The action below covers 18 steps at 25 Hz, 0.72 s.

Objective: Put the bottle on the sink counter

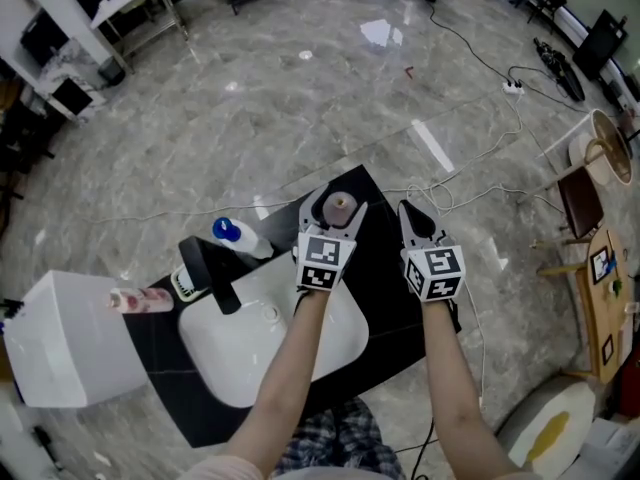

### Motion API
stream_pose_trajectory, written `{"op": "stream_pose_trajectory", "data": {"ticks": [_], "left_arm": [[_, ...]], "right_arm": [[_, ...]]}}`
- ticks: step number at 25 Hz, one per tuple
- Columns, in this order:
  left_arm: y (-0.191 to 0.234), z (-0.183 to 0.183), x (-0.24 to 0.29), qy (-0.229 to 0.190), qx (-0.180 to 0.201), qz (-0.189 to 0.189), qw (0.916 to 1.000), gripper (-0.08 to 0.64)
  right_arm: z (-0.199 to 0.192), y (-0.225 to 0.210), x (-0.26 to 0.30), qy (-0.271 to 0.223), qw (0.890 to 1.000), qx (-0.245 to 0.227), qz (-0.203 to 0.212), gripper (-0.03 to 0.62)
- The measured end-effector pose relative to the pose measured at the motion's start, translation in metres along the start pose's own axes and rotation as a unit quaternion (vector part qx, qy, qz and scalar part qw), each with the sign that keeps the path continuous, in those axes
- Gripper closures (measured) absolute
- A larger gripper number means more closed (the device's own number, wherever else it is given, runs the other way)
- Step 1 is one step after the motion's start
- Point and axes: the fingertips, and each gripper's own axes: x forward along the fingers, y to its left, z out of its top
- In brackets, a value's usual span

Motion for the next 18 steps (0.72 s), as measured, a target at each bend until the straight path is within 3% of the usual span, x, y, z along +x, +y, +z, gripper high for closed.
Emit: {"op": "stream_pose_trajectory", "data": {"ticks": [11,18], "left_arm": [[0.0,0.04,-0.045,-0.034,-0.015,0.025,0.999,0.272],[-0.014,0.085,-0.124,-0.076,-0.066,0.014,0.9949,0.431]], "right_arm": [[0.025,0.002,-0.048,-0.02,0.999,0.004,-0.027,0.577],[0.068,0.012,-0.118,-0.046,0.997,0.008,-0.058,0.577]]}}
